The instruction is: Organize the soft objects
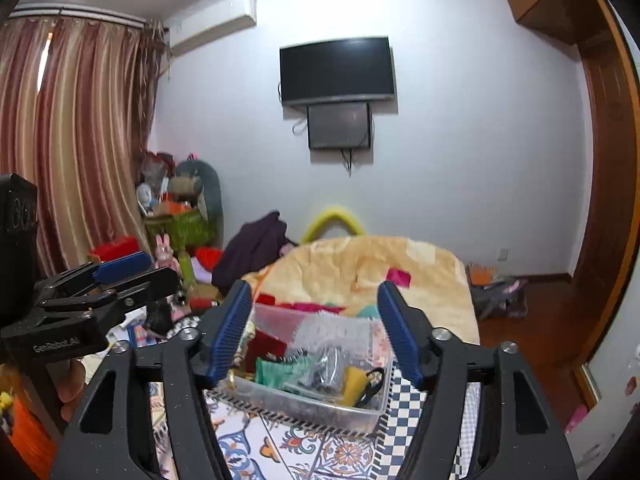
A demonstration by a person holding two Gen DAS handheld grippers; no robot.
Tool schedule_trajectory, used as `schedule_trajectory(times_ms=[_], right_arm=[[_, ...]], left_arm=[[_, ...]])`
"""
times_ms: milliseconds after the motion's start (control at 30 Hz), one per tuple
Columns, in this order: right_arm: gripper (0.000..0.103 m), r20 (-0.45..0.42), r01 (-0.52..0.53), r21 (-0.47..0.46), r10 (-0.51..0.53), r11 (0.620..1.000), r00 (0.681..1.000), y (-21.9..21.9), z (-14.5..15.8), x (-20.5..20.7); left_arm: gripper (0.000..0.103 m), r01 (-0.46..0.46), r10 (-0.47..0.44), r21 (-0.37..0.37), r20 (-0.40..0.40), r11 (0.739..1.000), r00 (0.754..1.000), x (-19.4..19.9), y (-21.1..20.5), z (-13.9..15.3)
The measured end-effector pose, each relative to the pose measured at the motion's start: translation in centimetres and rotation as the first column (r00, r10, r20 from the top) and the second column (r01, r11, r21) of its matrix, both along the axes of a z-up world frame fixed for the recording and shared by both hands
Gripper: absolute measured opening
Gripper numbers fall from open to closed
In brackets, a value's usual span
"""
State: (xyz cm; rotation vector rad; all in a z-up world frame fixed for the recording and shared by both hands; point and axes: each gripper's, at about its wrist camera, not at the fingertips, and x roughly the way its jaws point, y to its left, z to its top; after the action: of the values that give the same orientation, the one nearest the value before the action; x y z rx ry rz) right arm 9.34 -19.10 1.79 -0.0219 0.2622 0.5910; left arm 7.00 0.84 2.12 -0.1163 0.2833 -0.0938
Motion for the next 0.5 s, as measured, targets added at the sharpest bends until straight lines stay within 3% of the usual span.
schedule_trajectory(times_ms=[233, 367, 500], right_arm=[[0.088, 0.043, 0.005, 0.029, -0.007, 1.0, 0.999, 0.0, 0.8, -1.1], [0.102, 0.061, 0.028, 0.042, -0.031, 0.999, 0.998, 0.1, 0.6, -1.4], [0.103, 0.057, 0.031, 0.045, -0.033, 0.999, 0.998, 0.1, 0.3, -1.5]], left_arm=[[0.102, -0.02, 0.02, 0.0, 0.047, 1.0, 0.999, -2.1, 0.3, 1.1], [0.102, -0.016, 0.016, -0.006, 0.039, 1.0, 0.999, -1.9, 0.5, 1.1], [0.102, -0.023, 0.022, 0.007, 0.039, 1.0, 0.999, -1.9, 0.4, 1.0]])
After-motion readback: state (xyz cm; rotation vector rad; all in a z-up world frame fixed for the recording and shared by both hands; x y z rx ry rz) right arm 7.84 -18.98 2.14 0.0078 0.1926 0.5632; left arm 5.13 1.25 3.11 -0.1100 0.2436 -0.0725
